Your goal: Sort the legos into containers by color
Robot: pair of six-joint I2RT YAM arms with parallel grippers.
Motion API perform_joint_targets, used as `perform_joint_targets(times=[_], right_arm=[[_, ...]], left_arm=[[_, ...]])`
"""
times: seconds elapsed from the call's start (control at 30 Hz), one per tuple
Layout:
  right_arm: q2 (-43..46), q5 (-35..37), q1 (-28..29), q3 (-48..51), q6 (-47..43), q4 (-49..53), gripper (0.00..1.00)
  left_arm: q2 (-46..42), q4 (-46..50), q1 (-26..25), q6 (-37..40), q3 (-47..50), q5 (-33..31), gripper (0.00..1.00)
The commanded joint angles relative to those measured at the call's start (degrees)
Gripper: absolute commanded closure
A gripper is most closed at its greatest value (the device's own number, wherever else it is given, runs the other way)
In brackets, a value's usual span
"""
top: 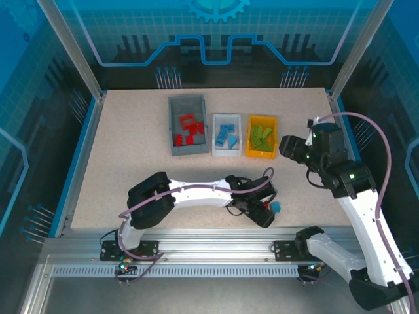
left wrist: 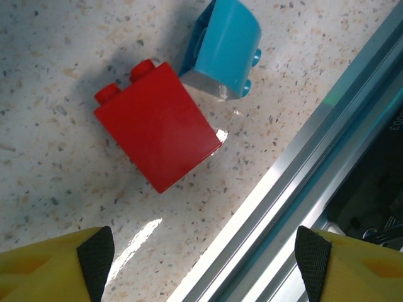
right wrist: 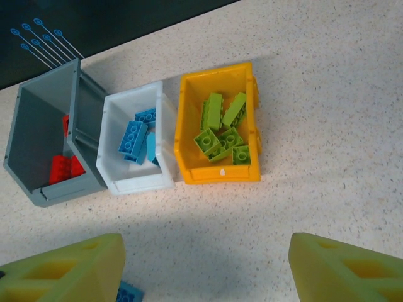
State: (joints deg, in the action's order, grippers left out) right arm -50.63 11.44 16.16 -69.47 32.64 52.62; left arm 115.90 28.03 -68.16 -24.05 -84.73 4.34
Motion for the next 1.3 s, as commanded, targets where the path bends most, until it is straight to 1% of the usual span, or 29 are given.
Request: perform_joint_targets(times=[0.0, 0.17, 0.33, 0.43, 0.53, 0.67, 0.77, 0.8, 0.87, 0.9, 0.93, 0.97, 1.1, 1.17, 1.27], right_arm=[[1.82, -1.04, -0.81, 1.17, 1.5, 4.65, 0.29], [3.35, -1.33, -0.89, 1.62, 2.2, 5.29, 0.29], [3.35, -1.63, -0.97, 1.44, 2.43, 5.04, 0.29], [3.26, -1.81, -0.97, 1.44, 2.34, 4.85, 0.3], [3.17, -2.19, -1.08, 1.68, 2.34, 4.77, 0.3], [3.17, -2.54, -1.08, 2.3, 2.42, 4.39, 0.31], [3.08, -3.23, -1.13, 2.74, 2.34, 4.03, 0.32], [3.02, -3.28, -1.13, 2.85, 2.25, 4.02, 0.33], [2.99, -3.56, -1.11, 3.02, 2.07, 3.94, 0.33], [2.91, -3.66, -1.12, 2.96, 1.91, 3.98, 0.33], [2.83, -3.7, -1.13, 2.94, 1.83, 3.98, 0.33], [2.82, -3.75, -1.22, 2.94, 1.81, 4.03, 0.33], [2.64, -4.93, -1.14, 3.11, 0.98, 3.27, 0.33], [2.57, -6.19, -1.14, 3.44, 0.15, 2.27, 0.34], [2.1, -12.07, -0.92, 3.98, -2.79, -1.04, 0.35]], left_arm=[[2.74, 1.04, -0.13, -1.17, -3.17, 0.89, 0.2], [6.71, 3.67, -0.13, -1.41, -7.82, -1.17, 0.21], [10.28, 7.07, -0.13, -2.1, -11.67, -6.64, 0.23], [11.13, 7.47, -0.09, -2.4, -12.0, -9.71, 0.31], [11.49, 7.85, -0.07, -2.49, -12.34, -12.38, 0.36], [11.43, 7.14, 0.04, -2.17, -12.39, -13.54, 0.42], [10.87, 6.11, 0.29, -1.96, -11.7, -13.7, 0.53], [10.61, 5.6, 0.35, -1.81, -11.36, -13.59, 0.55], [10.32, 5.19, 0.36, -1.44, -11.12, -13.61, 0.57], [10.18, 5.1, 0.44, -1.25, -11.07, -13.63, 0.6], [9.93, 5.1, 0.4, -1.09, -10.94, -13.8, 0.64], [9.63, 4.99, 0.44, -1.08, -10.69, -14.03, 0.64], [6.29, 5.27, 0.76, -1.5, -8.4, -16.85, 0.65], [2.57, 5.36, 1.76, -2.11, -5.94, -17.75, 0.65], [-5.16, 5.78, 4.6, -3.72, -0.75, -18.72, 0.65]])
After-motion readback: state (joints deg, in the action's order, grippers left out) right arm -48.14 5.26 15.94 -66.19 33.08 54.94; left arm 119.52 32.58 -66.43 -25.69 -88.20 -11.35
